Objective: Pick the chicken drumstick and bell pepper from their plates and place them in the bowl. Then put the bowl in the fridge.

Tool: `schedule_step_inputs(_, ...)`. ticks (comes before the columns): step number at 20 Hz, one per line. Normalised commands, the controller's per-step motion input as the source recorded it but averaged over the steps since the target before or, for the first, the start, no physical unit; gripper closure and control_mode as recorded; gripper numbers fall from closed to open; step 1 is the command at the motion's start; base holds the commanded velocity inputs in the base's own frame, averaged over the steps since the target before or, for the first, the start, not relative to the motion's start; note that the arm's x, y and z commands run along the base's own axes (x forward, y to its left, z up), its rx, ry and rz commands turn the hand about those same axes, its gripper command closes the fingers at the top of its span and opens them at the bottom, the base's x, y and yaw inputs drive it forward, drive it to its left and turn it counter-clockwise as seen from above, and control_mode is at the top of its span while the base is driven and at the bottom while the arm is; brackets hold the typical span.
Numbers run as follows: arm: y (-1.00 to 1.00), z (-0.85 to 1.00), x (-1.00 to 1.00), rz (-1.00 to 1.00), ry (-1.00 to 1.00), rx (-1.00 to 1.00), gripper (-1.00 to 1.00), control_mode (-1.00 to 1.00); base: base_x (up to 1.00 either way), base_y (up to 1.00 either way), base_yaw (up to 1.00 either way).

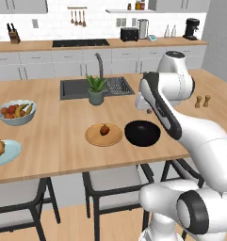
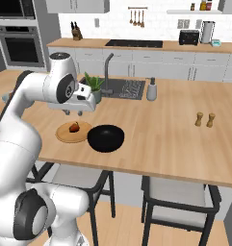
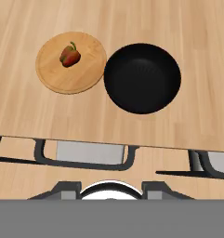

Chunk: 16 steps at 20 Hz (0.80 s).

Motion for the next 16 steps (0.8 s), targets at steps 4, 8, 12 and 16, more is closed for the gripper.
schedule_step_inputs(4,0.00,-0.04,-0.13,0.00,0.00,0.00,-1.00,-1.00,0.00,0.00,0.00)
schedule_step_inputs(8,0.80,-0.31,-0.09,0.00,0.00,0.00,-1.00,-1.00,0.00,0.00,0.00)
schedule_step_inputs(12,1.00,-0.45,0.25,-0.04,0.00,-0.07,-1.00,-1.00,0.00,0.00,0.00)
schedule_step_inputs(16,0.74,-0.48,0.94,-0.16,0.02,-0.03,-1.00,-1.00,0.00,0.00,0.00)
